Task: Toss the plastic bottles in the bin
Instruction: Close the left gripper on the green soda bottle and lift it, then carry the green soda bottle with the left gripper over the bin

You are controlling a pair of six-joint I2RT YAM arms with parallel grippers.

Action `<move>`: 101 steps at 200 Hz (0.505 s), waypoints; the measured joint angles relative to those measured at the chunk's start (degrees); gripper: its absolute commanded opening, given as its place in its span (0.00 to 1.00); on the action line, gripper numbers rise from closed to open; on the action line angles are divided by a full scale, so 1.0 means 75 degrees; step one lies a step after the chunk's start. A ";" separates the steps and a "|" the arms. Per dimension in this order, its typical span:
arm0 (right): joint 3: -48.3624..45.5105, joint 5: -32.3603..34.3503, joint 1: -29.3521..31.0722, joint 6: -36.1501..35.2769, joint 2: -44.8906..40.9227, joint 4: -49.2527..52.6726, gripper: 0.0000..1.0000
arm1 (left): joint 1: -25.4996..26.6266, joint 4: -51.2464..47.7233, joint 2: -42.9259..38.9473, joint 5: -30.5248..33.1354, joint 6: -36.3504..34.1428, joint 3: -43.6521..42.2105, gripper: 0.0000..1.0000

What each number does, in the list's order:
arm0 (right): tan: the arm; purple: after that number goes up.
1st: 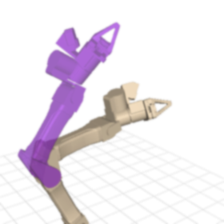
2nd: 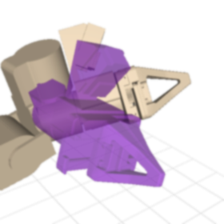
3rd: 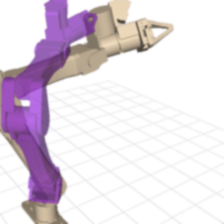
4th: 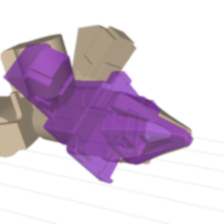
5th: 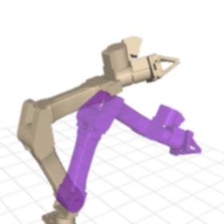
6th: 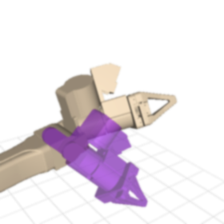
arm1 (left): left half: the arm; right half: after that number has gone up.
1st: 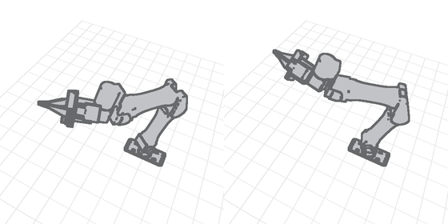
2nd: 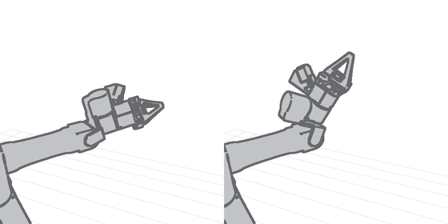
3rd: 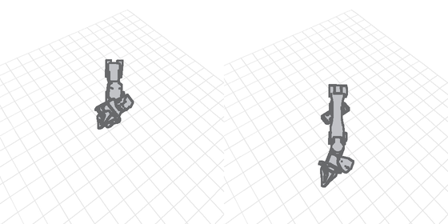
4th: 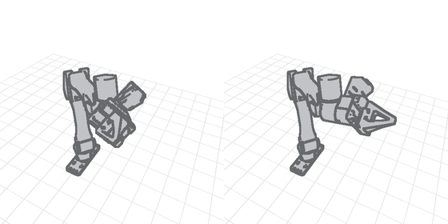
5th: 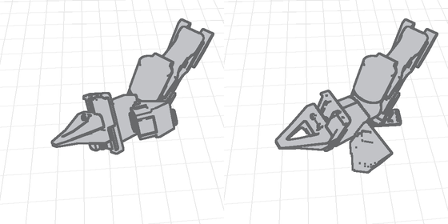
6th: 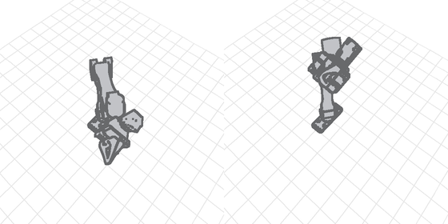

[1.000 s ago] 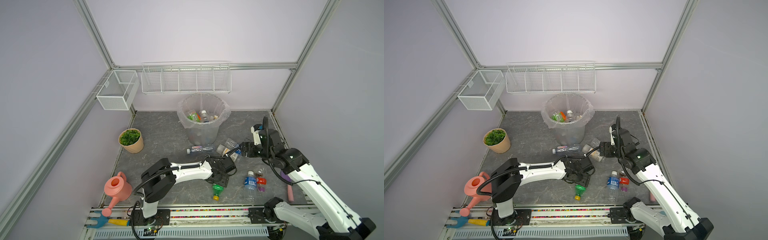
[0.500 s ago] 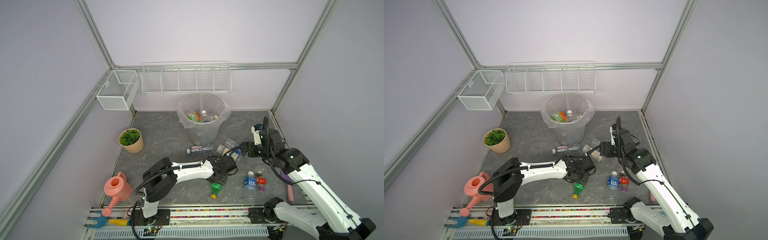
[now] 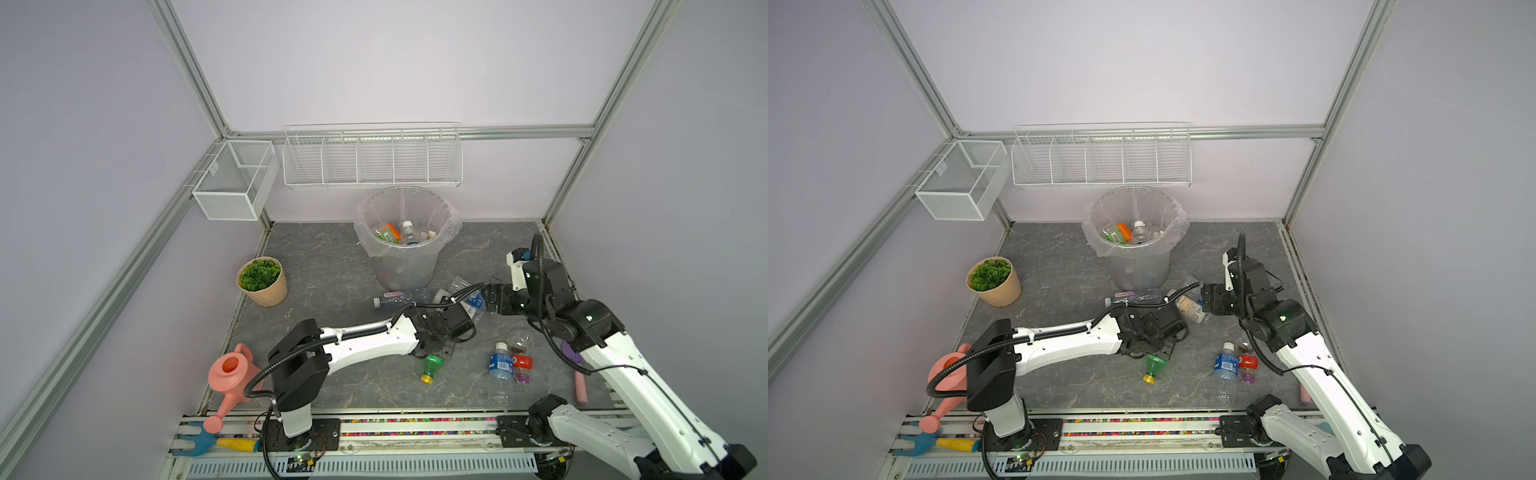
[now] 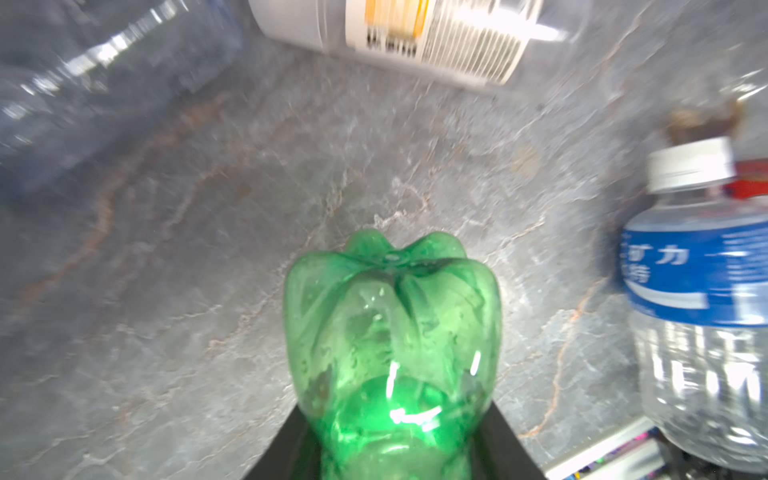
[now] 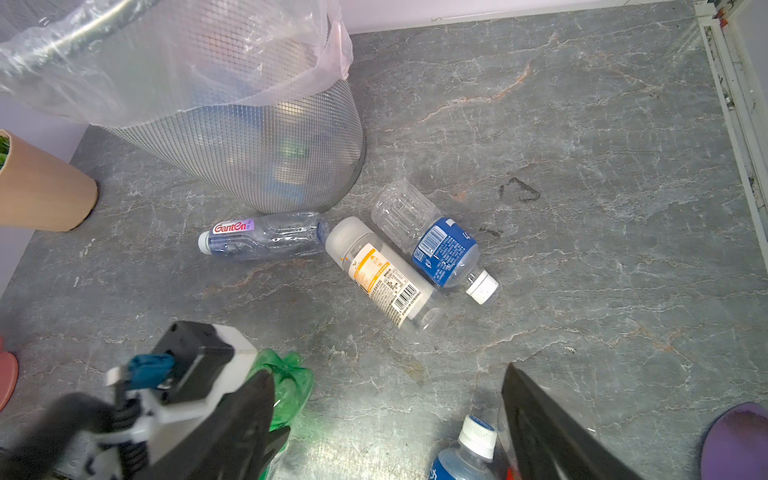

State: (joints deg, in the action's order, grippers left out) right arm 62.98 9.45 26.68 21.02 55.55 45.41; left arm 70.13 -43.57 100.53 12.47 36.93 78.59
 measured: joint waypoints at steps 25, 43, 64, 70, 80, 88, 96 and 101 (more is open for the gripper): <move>-0.0023 0.0058 -0.0047 0.0006 -0.0082 0.0000 0.89 | -0.0108 -0.0032 -0.0542 0.0236 -0.0245 0.0111 0.24; -0.0064 0.0154 -0.0087 0.0029 -0.0149 0.0006 0.89 | -0.0358 -0.0020 -0.0953 0.0321 -0.0405 0.0181 0.24; -0.0099 0.0201 -0.0111 0.0032 -0.0221 0.0012 0.89 | -0.0752 -0.0017 -0.1518 0.0484 -0.0580 0.0181 0.24; -0.0105 0.0201 -0.0119 0.0032 -0.0236 0.0020 0.89 | -0.0836 -0.0006 -0.1679 0.0574 -0.0644 0.0181 0.24; -0.0122 0.0198 -0.0131 0.0032 -0.0259 0.0026 0.88 | -0.0941 0.0020 -0.1950 0.0720 -0.0775 0.0181 0.23; -0.0146 0.0195 -0.0143 0.0038 -0.0268 0.0023 0.88 | -0.0997 0.0044 -0.2200 0.0807 -0.0889 0.0181 0.23; -0.0175 0.0192 -0.0146 0.0058 -0.0271 0.0023 0.89 | -0.1064 0.0052 -0.2430 0.0877 -0.1005 0.0192 0.23; -0.0198 0.0189 -0.0146 0.0067 -0.0271 0.0023 0.88 | -0.1107 0.0052 -0.2588 0.0915 -0.1075 0.0224 0.22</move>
State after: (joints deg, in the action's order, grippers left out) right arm 61.49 10.87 25.58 21.52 53.52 45.58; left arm 61.82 -43.18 81.12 19.33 28.86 80.27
